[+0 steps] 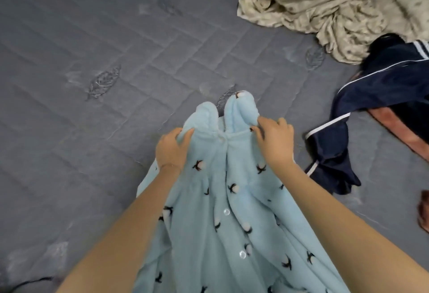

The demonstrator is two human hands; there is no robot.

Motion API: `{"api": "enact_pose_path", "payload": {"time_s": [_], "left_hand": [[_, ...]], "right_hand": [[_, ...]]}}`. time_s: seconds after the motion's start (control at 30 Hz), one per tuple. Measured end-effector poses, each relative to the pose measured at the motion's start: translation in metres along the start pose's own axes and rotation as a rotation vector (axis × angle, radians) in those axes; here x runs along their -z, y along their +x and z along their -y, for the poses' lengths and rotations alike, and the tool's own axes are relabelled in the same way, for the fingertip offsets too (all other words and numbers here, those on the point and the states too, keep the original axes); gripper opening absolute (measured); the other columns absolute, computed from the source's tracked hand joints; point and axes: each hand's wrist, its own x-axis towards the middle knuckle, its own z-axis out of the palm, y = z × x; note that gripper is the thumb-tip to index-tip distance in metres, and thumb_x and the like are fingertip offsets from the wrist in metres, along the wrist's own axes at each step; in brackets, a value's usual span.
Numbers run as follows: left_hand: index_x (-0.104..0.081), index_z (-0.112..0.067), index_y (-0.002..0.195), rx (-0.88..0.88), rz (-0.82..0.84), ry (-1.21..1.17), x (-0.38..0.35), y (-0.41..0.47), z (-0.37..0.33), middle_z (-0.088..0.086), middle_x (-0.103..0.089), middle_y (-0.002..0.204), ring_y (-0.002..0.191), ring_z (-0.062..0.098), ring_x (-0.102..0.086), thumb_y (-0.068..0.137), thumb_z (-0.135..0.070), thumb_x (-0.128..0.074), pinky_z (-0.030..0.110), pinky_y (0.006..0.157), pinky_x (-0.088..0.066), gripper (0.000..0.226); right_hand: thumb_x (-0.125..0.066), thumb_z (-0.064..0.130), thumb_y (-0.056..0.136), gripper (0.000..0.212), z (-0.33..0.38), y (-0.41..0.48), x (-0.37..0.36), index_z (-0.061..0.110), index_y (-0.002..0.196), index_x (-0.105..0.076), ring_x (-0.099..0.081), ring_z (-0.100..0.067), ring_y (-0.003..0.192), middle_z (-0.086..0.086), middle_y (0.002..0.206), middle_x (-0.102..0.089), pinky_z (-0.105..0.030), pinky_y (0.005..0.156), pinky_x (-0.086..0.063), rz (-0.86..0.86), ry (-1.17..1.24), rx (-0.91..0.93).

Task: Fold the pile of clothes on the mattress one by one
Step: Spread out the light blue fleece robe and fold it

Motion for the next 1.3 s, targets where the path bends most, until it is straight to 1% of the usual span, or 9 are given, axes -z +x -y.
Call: {"api": "enact_pose_path", "payload": {"time_s": [0.07,0.13,0.23,0.53,0.77,0.93,1.07,1.2,1.3], "left_hand": [[-0.063,-0.017,0.104,-0.014,0.018,0.133,-0.018,0.010,0.019,0.006,-0.065,0.105,0.105,0.030,-0.057,0.097,-0.039,-0.049,0.043,0.089,-0.041,0.027],[-0.041,-0.019,0.143,-0.108,0.024,0.274,-0.033,0.007,0.035,0.006,-0.039,0.149,0.139,0.027,-0.031,0.100,-0.038,-0.043,0.045,0.115,-0.016,0.047],[-0.016,-0.026,0.153,-0.371,0.142,0.520,-0.050,-0.010,0.049,0.007,-0.007,0.161,0.148,0.028,-0.003,0.098,-0.049,-0.028,0.050,0.117,0.005,0.060],[0.027,-0.040,0.142,-0.286,0.303,0.798,-0.081,-0.006,0.078,0.001,0.031,0.153,0.147,0.029,0.012,0.089,-0.065,-0.001,0.059,0.112,0.012,0.065],[-0.034,-0.016,0.147,0.157,0.022,0.351,0.004,-0.044,0.121,0.008,-0.036,0.151,0.141,0.029,-0.027,0.101,-0.030,-0.037,0.050,0.116,-0.011,0.048],[-0.063,-0.002,0.108,0.047,0.106,0.214,0.043,-0.087,0.149,0.016,-0.056,0.129,0.121,0.031,-0.048,0.094,-0.004,-0.056,0.047,0.103,-0.036,0.016],[-0.054,-0.022,0.092,0.048,0.182,-0.123,0.053,-0.102,0.125,0.007,-0.054,0.069,0.057,0.009,-0.044,0.098,-0.018,-0.048,0.030,0.055,-0.042,0.009],[-0.057,-0.018,0.097,-0.057,0.127,-0.169,0.075,-0.108,0.124,0.002,-0.052,0.070,0.055,0.010,-0.042,0.095,-0.035,-0.051,0.019,0.055,-0.038,0.019],[-0.060,-0.013,0.097,0.126,0.171,-0.326,0.091,-0.117,0.137,0.001,-0.064,0.084,0.072,0.015,-0.059,0.094,-0.024,-0.060,0.024,0.066,-0.048,0.012]], "right_hand": [[-0.046,0.031,0.100,0.020,-0.006,0.010,-0.029,0.018,0.112,-0.057,-0.045,-0.030,0.115,-0.005,0.118,-0.062,-0.039,0.089,-0.026,0.063,-0.059,-0.034],[-0.049,0.040,0.098,0.050,-0.009,0.007,-0.051,0.023,0.144,-0.041,-0.027,-0.029,0.140,-0.005,0.150,-0.039,-0.043,0.109,-0.017,0.054,0.004,-0.063],[-0.042,0.056,0.095,0.067,-0.008,-0.016,-0.079,0.033,0.153,-0.017,0.000,-0.027,0.149,-0.002,0.162,-0.006,-0.045,0.117,0.002,0.132,0.064,-0.035],[-0.017,0.064,0.094,0.066,-0.025,-0.021,-0.126,0.043,0.147,0.016,0.020,-0.025,0.147,-0.005,0.160,0.019,-0.050,0.117,0.012,0.557,-0.108,-0.094],[-0.063,0.035,0.091,0.051,0.025,-0.038,-0.099,0.017,0.137,-0.051,-0.021,-0.041,0.142,-0.011,0.154,-0.030,-0.059,0.115,-0.013,0.019,0.253,0.051],[-0.064,0.040,0.089,0.059,0.076,-0.043,-0.107,0.021,0.142,-0.047,-0.009,-0.042,0.146,-0.008,0.157,-0.027,-0.054,0.116,0.001,0.061,0.265,0.193],[-0.059,0.033,0.092,0.063,0.126,-0.047,-0.116,0.027,0.148,-0.033,-0.010,-0.030,0.148,-0.001,0.157,-0.027,-0.053,0.119,-0.003,0.291,0.280,0.545],[-0.051,0.024,0.094,0.041,0.154,-0.035,-0.118,0.029,0.134,-0.053,-0.033,-0.019,0.137,0.004,0.132,-0.054,-0.042,0.116,0.009,0.511,0.105,0.783],[-0.055,0.015,0.089,0.022,0.164,-0.016,-0.109,0.019,0.105,-0.070,-0.056,-0.024,0.102,-0.003,0.099,-0.064,-0.034,0.101,-0.026,0.461,0.180,0.763]]}}
